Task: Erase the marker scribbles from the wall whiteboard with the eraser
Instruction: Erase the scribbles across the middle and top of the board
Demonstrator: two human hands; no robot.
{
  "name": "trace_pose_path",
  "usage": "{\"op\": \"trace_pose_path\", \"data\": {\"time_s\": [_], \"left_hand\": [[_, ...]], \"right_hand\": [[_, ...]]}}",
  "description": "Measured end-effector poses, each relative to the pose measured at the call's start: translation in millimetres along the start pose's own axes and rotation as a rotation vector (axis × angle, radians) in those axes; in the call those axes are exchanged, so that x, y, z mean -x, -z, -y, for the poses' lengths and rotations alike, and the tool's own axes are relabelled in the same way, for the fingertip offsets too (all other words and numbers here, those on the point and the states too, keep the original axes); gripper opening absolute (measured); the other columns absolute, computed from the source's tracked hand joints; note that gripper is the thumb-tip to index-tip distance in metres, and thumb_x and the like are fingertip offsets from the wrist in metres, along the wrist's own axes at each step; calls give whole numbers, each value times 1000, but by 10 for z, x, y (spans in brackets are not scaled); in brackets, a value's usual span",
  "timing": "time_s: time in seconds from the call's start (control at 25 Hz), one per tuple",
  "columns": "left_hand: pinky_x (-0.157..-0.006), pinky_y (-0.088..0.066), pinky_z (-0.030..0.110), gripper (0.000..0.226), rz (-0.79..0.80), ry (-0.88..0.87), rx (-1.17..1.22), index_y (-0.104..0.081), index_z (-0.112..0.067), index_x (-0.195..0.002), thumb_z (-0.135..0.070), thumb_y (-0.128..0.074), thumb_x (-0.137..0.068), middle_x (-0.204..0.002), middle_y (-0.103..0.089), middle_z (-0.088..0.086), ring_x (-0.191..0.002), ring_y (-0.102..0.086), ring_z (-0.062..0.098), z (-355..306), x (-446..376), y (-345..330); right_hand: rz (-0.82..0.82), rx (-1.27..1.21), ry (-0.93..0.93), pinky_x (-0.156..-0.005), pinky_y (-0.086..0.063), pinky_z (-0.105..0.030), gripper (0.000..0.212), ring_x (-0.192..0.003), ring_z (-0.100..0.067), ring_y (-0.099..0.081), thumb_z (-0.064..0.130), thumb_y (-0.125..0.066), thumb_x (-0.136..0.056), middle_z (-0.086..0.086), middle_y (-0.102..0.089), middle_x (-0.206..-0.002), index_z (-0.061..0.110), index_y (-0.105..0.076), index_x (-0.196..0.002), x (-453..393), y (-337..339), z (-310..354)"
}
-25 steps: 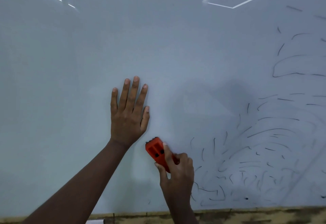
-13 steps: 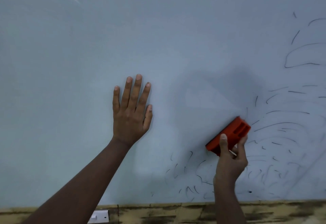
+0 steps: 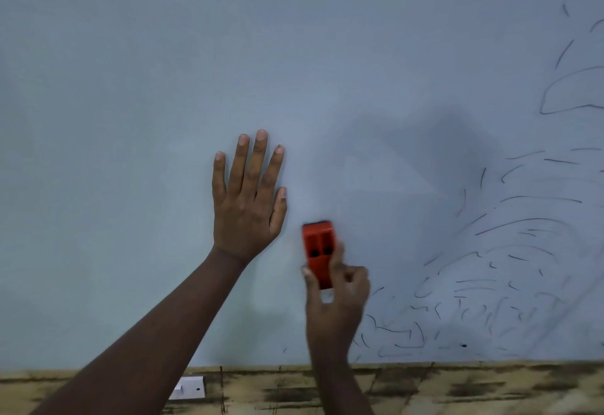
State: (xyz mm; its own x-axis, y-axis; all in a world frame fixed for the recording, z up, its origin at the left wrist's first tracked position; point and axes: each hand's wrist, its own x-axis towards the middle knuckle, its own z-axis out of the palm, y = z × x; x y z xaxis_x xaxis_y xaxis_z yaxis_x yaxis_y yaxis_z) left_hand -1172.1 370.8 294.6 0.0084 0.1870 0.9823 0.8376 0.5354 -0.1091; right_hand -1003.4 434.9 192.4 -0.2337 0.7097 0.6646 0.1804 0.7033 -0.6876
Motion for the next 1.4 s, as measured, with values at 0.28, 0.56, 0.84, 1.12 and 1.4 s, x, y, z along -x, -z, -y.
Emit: {"op": "trace_pose_path", "data": {"time_s": [0.28, 0.56, 0.84, 1.12, 1.4], "left_hand": [[-132, -10, 58, 69, 15, -6, 2, -22, -14, -170, -31, -48, -108, -179, -6, 9, -165, -9, 31, 20, 34, 8], [-132, -9, 57, 68, 32, -5, 13, -21, -15, -170, -31, -46, -109, -179, -6, 9, -166, -10, 32, -1, 201, -22], [-132, -7, 58, 70, 38, 12, 0, -18, -15, -171, -31, -45, -109, -179, -4, 10, -166, -9, 32, -73, 421, -63], [-132, -6, 58, 70, 42, -9, -14, -19, -14, -171, -33, -45, -108, -179, -6, 13, -165, -10, 34, -64, 462, -94], [-132, -7, 57, 72, 32, -8, -24, -17, -15, -171, -34, -46, -108, -179, -4, 11, -166, -9, 32, -54, 459, -82]], "right_hand": [[297, 365, 322, -66, -52, -35, 81, -83, -22, -54, 43, -91, -73, -5, -57, -98, 36, -54, -145, 492, -133, -326], [-56, 10, -189, -69, -50, -23, 84, -92, -18, -57, 54, -68, -83, 6, -44, -105, 50, -30, -157, -23, 457, -857], [-145, -85, -451, -87, -60, -54, 82, -96, -19, -56, 51, -63, -87, 0, -44, -108, 43, -26, -160, 173, 424, -937], [44, 62, -112, -68, -46, -27, 92, -95, -10, -47, 45, -78, -81, 14, -39, -104, 52, -27, -157, 330, 73, -501], [228, 347, 244, -59, -58, -36, 90, -87, -24, -59, 32, -98, -64, -7, -62, -103, 36, -56, -144, 628, -131, -606]]}}
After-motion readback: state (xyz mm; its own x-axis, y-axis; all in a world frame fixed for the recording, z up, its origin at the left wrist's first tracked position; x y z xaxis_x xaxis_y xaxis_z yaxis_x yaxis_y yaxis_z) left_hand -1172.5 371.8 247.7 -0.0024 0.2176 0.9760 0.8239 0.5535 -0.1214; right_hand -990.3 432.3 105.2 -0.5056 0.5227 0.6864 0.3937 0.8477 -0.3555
